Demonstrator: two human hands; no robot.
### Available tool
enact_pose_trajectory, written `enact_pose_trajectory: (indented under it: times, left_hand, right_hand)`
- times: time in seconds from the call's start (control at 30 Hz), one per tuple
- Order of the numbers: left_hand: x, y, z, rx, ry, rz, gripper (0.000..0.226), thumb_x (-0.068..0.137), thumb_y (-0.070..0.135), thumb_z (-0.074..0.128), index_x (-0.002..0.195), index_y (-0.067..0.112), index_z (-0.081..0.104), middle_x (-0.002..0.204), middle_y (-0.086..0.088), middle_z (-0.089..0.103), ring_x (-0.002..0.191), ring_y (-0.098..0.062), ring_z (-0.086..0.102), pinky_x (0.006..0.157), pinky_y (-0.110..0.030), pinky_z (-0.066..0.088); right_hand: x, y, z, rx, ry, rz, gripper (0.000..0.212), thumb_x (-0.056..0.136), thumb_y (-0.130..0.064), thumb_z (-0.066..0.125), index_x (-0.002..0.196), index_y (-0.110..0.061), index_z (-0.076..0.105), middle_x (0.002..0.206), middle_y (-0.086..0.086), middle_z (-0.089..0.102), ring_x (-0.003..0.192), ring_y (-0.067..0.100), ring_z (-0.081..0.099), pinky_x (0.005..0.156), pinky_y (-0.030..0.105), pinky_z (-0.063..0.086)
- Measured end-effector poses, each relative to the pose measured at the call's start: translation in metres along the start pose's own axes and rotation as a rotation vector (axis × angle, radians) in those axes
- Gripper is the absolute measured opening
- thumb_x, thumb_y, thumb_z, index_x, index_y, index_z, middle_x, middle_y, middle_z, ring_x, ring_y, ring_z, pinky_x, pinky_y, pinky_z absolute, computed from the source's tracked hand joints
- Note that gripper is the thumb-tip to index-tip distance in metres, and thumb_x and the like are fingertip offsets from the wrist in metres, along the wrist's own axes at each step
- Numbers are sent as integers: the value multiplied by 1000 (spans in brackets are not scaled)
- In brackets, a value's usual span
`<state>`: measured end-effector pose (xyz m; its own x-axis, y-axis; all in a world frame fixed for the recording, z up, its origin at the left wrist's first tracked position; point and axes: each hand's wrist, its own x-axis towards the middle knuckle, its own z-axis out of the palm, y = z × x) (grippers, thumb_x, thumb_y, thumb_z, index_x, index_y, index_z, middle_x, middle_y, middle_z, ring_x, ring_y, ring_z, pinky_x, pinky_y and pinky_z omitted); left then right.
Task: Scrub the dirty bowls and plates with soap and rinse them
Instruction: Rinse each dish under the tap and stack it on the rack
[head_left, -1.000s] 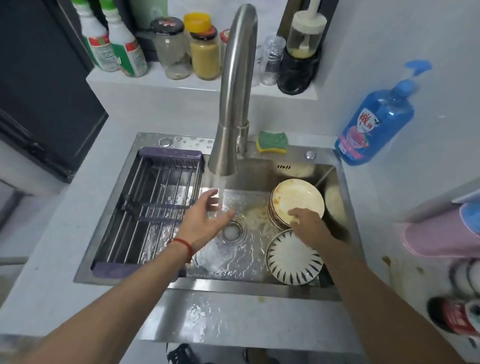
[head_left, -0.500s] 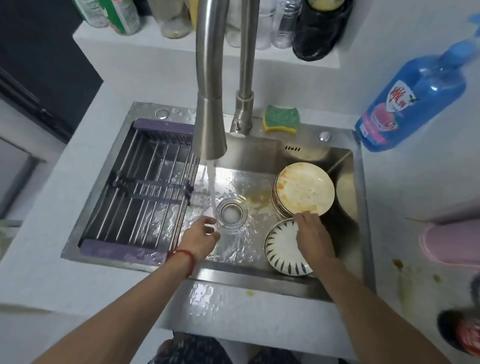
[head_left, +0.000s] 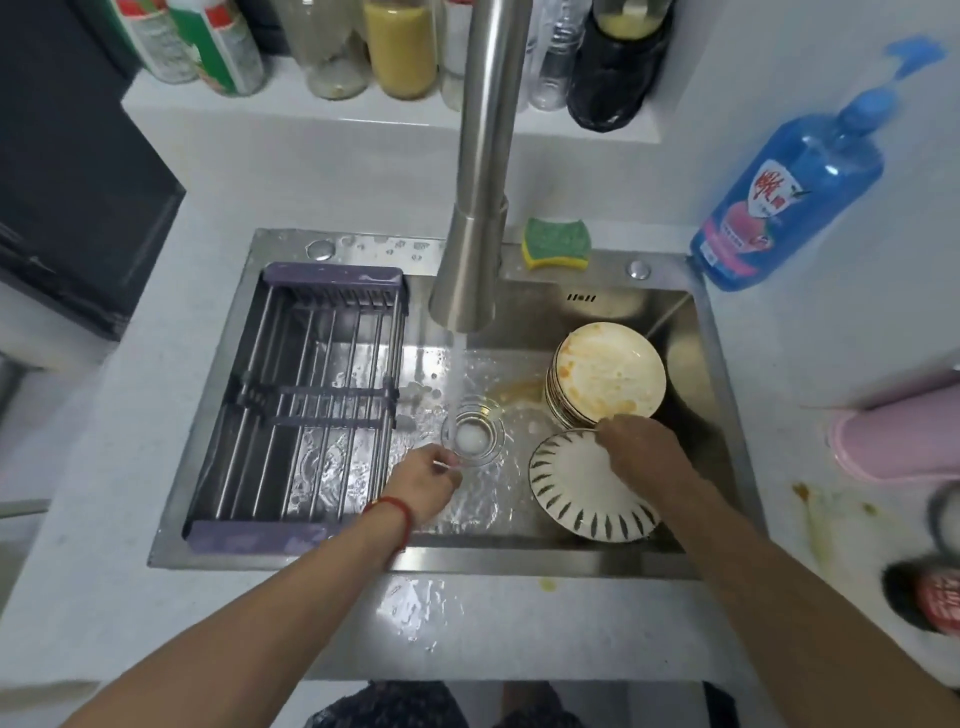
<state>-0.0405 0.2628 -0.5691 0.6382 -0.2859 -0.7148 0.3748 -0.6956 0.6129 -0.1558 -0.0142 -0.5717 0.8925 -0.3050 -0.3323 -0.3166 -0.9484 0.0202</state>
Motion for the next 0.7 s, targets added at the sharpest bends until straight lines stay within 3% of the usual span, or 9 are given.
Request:
enact_pose_trajectory:
  times: [0.07, 0.13, 0.2, 0.33, 0.4, 0.47, 0.53, 0.6, 0.7]
  left_hand:
    - [3, 14, -3, -37, -15, -33, 8, 105, 19, 57, 104, 14, 64, 86, -3, 64, 68, -14, 54, 69, -31, 52]
    - [11, 24, -4, -123, -43, -134, 23, 109, 30, 49, 102, 12, 61, 86, -5, 61, 74, -18, 56, 76, -33, 56]
    - [19, 28, -2, -340, -73, -255, 37, 110, 39, 47, 104, 6, 64, 94, -10, 67, 81, -25, 66, 81, -43, 62]
    - [54, 16, 0, -794, 68, -315, 56, 106, 56, 42, 112, 6, 66, 100, -18, 74, 87, -34, 73, 92, -57, 59]
    - [82, -5, 13, -855, 183, -312, 68, 96, 71, 40, 110, 10, 66, 110, -21, 73, 95, -36, 72, 98, -55, 56]
    - [88, -12, 27, -842, 298, -325, 83, 85, 81, 39, 123, 13, 66, 134, -21, 66, 116, -39, 67, 105, -56, 52]
    - [62, 10, 29, -845, 357, -331, 71, 104, 63, 35, 143, 7, 56, 149, -20, 55, 134, -41, 55, 113, -54, 45]
    - [41, 28, 32, -871, 379, -345, 60, 111, 47, 32, 150, 5, 48, 149, -18, 54, 135, -38, 54, 115, -47, 43]
    - [43, 25, 37, -1119, 315, -370, 50, 111, 44, 39, 135, 6, 60, 114, -15, 72, 106, -31, 70, 102, -47, 56]
  right_hand:
    - [15, -22, -24, 153, -21, 124, 32, 107, -18, 44, 133, -13, 62, 131, 9, 63, 119, 28, 59, 98, 35, 46]
    - [39, -46, -40, 436, -93, 296, 31, 107, -21, 46, 128, -6, 63, 126, 17, 64, 115, 35, 61, 91, 39, 48]
    - [53, -68, -38, 714, -106, 420, 31, 104, -25, 52, 119, -1, 64, 117, 21, 67, 107, 38, 63, 79, 35, 44]
    - [72, -97, -19, 916, -100, 484, 30, 102, -21, 56, 119, 2, 62, 112, 17, 62, 103, 32, 59, 79, 30, 37]
    - [76, -110, -10, 736, -114, 409, 27, 102, -17, 56, 121, 1, 59, 114, 16, 59, 105, 30, 58, 80, 33, 40]
    - [79, -124, 6, 342, 6, 230, 47, 98, -18, 62, 139, 1, 49, 135, 22, 53, 127, 36, 52, 101, 38, 45]
    - [82, -144, 21, 84, 56, 54, 78, 103, -40, 53, 159, 2, 18, 164, 28, 18, 153, 43, 18, 126, 49, 15]
    - [90, -163, 26, 137, -41, -41, 78, 107, -52, 27, 158, -8, -12, 168, 18, -19, 155, 38, -18, 121, 51, -16]
    - [98, -177, 34, 347, -189, -310, 72, 109, -45, 31, 163, -13, -4, 169, 1, -18, 153, 27, -25, 123, 40, -18]
